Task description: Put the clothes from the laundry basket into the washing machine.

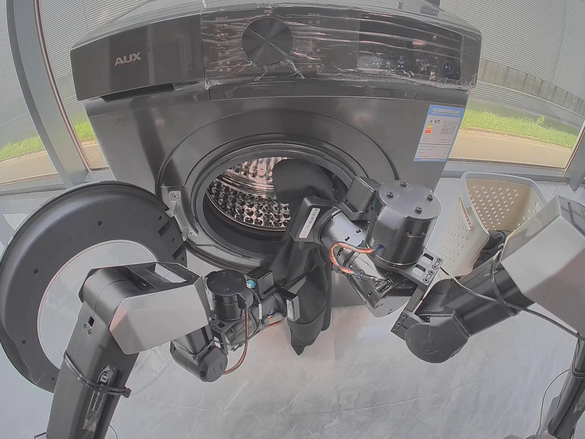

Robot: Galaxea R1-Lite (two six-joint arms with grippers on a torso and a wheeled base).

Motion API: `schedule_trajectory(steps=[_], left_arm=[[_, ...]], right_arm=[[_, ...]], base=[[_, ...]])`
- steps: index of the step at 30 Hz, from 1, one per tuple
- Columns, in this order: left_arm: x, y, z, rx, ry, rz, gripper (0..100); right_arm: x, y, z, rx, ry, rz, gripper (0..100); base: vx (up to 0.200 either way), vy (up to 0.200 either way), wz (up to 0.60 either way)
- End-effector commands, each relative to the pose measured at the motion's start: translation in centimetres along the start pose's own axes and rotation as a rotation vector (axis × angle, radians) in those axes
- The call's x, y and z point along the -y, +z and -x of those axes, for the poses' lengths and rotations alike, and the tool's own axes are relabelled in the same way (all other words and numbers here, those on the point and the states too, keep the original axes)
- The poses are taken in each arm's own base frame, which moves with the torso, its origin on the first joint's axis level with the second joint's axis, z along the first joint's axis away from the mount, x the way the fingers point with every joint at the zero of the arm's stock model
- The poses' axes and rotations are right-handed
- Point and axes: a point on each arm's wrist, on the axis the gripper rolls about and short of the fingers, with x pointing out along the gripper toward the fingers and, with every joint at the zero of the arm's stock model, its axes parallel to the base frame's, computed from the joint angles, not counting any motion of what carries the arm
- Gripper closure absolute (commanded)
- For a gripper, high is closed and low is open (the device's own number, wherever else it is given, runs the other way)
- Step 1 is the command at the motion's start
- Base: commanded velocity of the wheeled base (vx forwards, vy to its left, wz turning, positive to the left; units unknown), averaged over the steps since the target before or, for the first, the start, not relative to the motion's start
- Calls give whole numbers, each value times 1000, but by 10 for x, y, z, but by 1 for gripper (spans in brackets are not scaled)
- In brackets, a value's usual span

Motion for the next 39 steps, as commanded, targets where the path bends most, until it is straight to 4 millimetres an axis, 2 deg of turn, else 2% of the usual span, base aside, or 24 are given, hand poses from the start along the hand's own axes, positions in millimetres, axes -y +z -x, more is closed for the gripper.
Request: schedule_trajectory(steps=[1,4,9,10,11,12,13,14,15,16,19,20,22,24,26,32,39], left_arm=[[-1,-2,2,-4,3,2,100],[1,3,12,-12,2,-9,100],[10,31,43,-30,-17,-8,100],[10,31,43,-30,-17,-8,100],[15,43,61,-42,-50,-6,100],[15,47,66,-45,-59,-6,100],[14,57,80,-47,-74,-6,100],[14,57,80,-47,-74,-6,100],[14,68,95,-44,-85,-8,100],[13,73,103,-44,-88,-9,100],[10,86,123,-35,-86,-9,100],[10,86,123,-35,-86,-9,100],[9,98,139,-12,-101,-13,100],[9,102,142,-3,-104,-14,100],[7,112,155,18,-101,-10,100],[-8,119,170,32,-108,-10,100],[1,119,182,10,-187,11,100]], right_arm=[[3,2,-1,4,-9,1,100],[10,4,-3,13,-23,4,100],[24,8,-8,25,-56,10,100],[24,8,-8,25,-56,10,100],[27,9,-7,20,-64,12,100],[28,9,-6,18,-66,13,100],[29,9,-4,13,-65,15,100],[29,9,-4,13,-65,15,100],[31,13,2,9,-60,15,100],[32,15,4,5,-63,16,100],[37,18,12,-8,-62,7,100],[37,18,12,-8,-62,7,100],[40,22,25,-35,-36,-5,100],[41,22,30,-47,-29,-7,100],[46,20,47,-95,5,-16,100],[56,17,64,-54,35,-30,100],[67,11,74,-41,20,-30,100]], base=[[0,0,0],[0,0,0],[0,0,0],[0,0,0],[0,0,0],[0,0,0],[0,0,0],[0,0,0],[0,0,0],[0,0,0],[0,0,0],[0,0,0],[0,0,0],[0,0,0],[0,0,0],[0,0,0],[0,0,0]])
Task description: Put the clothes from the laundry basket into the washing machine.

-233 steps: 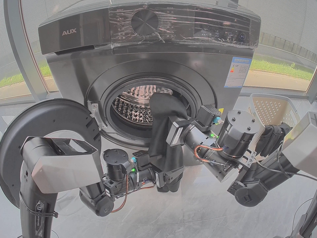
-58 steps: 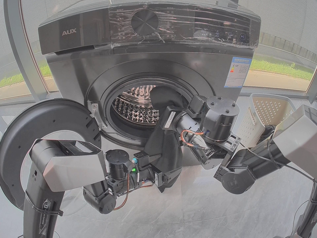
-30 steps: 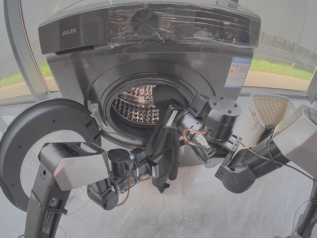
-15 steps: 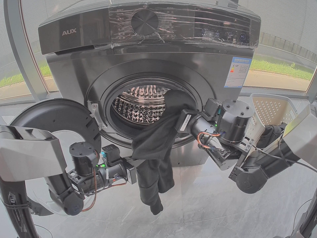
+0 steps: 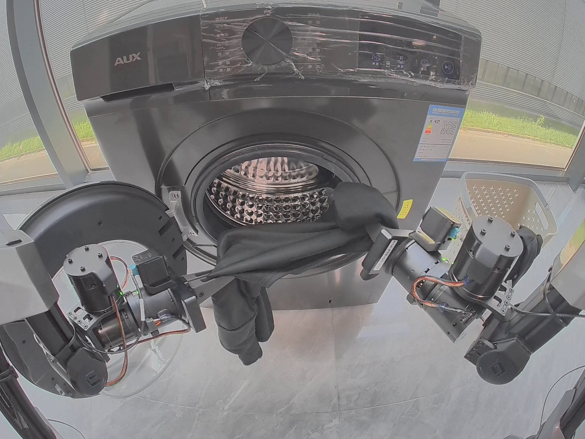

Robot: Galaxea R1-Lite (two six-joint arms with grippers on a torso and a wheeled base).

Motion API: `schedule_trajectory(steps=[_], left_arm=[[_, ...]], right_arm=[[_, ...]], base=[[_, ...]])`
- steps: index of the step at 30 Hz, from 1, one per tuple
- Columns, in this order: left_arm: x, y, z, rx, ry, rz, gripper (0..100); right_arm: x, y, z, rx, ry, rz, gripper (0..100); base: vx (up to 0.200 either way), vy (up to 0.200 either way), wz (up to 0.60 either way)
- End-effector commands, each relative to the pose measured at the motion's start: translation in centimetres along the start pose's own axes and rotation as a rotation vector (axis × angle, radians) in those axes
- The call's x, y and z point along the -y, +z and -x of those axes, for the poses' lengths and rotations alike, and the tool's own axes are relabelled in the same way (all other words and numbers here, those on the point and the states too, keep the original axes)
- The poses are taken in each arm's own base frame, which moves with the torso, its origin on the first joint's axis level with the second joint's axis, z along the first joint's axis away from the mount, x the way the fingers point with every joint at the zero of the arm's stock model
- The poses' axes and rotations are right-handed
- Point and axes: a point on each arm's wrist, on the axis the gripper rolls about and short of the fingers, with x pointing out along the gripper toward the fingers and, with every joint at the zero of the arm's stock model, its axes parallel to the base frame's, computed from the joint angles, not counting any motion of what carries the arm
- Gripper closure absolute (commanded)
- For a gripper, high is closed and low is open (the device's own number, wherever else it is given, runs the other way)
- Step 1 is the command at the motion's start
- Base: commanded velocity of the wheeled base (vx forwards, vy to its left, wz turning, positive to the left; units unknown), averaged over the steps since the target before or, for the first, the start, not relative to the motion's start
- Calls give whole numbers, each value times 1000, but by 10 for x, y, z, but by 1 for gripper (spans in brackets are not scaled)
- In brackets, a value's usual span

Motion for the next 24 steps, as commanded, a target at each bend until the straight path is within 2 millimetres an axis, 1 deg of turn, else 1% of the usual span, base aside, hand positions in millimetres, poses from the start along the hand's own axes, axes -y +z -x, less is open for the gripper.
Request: schedule_trajectory(steps=[1,8,12,19,24], left_arm=[[7,6,12,7,-55,-3,100],[13,5,19,-7,-113,5,100],[22,5,26,-24,-191,8,100],[27,0,27,-47,-215,19,100],[32,-2,28,-59,-249,25,100]], right_arm=[[8,-3,6,-5,-18,4,100],[7,-4,2,22,-5,-4,100],[3,-4,-5,67,10,-15,100],[-1,-1,-9,85,25,-25,100],[0,3,-17,119,14,-31,100]], base=[[0,0,0],[0,0,0],[0,0,0],[0,0,0],[0,0,0]])
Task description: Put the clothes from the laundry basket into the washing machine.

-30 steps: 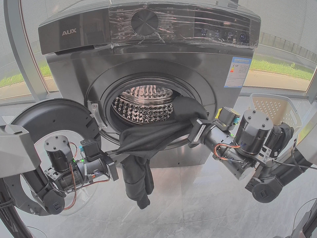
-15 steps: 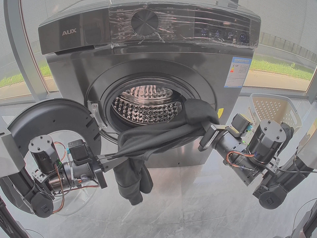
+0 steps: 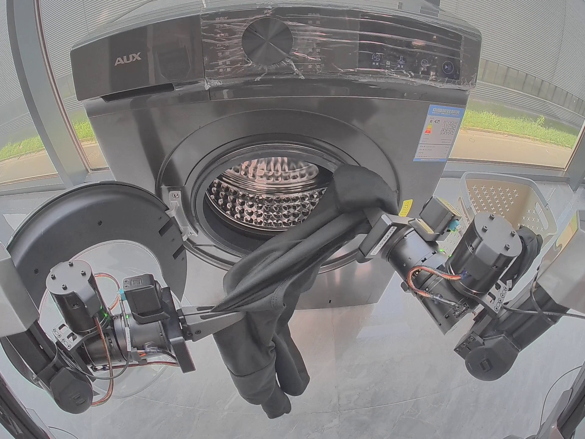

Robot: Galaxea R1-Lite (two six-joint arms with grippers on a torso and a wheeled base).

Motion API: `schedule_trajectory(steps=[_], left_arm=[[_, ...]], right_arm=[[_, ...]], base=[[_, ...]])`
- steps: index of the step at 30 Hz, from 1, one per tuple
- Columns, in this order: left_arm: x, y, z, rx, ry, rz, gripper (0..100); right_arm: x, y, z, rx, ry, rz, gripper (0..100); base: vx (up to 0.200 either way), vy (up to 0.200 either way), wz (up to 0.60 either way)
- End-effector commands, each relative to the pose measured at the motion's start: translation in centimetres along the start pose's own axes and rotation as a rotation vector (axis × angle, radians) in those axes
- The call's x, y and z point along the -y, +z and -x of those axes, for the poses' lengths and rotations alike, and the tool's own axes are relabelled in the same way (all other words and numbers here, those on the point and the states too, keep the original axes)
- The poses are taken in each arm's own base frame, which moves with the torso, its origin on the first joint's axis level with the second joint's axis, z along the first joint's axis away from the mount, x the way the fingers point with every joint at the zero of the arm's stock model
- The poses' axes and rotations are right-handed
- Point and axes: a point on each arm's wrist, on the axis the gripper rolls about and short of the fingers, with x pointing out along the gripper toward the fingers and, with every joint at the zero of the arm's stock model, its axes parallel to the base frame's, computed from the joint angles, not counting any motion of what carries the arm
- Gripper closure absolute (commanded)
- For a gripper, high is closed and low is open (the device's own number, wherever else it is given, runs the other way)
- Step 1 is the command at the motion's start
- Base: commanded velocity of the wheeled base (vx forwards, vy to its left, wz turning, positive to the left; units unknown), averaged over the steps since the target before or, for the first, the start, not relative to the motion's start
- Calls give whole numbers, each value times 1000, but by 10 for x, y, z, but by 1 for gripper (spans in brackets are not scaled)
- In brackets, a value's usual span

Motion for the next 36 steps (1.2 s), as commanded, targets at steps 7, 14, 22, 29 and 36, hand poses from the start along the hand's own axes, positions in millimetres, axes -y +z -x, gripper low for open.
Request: schedule_trajectory(steps=[7,14,22,29,36], left_arm=[[-1,1,-1,5,-15,0,100],[-1,1,-1,5,-15,7,100],[-6,6,-2,25,0,-6,100],[-11,12,-1,49,17,-19,100],[-11,15,-1,61,13,6,100]], right_arm=[[13,4,-13,38,-40,7,100],[13,4,-13,38,-40,6,100],[13,4,-13,38,-42,8,100],[15,1,-12,27,-46,11,100],[15,0,-14,28,-46,9,100]], base=[[0,0,0],[0,0,0],[0,0,0],[0,0,0],[0,0,0]])
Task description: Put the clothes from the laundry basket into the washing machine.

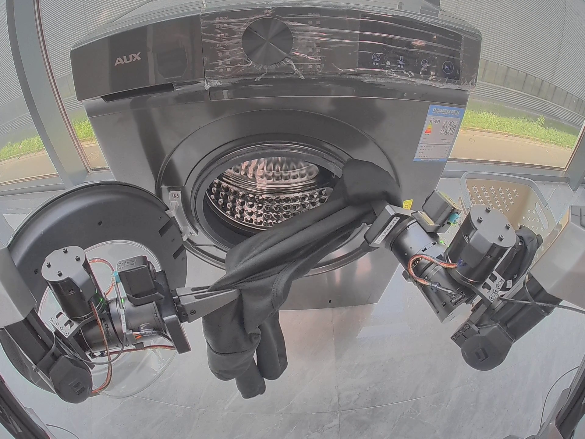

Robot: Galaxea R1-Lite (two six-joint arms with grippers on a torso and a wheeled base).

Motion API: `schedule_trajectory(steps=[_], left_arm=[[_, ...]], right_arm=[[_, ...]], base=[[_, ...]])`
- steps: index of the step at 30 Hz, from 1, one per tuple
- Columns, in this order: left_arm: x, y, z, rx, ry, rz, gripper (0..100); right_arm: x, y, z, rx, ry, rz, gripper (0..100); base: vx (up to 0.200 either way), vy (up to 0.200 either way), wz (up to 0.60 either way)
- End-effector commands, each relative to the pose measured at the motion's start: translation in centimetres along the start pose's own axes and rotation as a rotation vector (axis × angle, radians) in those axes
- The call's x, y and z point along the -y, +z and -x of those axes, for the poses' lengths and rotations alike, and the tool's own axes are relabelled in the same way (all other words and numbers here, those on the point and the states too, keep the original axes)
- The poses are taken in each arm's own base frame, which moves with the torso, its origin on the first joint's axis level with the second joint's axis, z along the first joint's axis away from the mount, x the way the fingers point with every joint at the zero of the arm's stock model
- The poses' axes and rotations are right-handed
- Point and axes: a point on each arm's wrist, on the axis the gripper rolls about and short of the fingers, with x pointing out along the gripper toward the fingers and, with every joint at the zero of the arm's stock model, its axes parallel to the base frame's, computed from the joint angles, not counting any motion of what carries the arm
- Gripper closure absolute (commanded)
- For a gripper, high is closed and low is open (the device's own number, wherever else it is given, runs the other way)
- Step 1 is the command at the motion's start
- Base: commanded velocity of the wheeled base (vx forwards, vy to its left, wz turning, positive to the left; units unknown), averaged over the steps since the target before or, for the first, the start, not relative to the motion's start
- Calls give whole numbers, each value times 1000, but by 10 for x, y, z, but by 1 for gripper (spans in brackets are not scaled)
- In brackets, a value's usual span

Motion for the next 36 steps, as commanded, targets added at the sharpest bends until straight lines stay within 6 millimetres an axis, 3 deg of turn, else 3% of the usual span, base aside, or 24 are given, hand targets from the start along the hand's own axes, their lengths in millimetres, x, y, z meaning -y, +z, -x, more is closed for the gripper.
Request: schedule_trajectory(steps=[1,10,18,29,36], left_arm=[[-1,3,-1,15,-1,-9,100],[-7,14,-9,63,36,-13,100],[-5,10,-9,49,33,-1,100],[-7,-22,-18,-62,12,52,100],[-10,-27,-20,-76,17,51,100]], right_arm=[[-2,-1,0,-2,7,-1,100],[-5,1,1,0,24,-6,100],[-6,0,1,-3,26,-7,100],[-7,1,2,0,27,-9,100],[-8,-1,4,-10,30,-7,100]], base=[[0,0,0],[0,0,0],[0,0,0],[0,0,0],[0,0,0]])
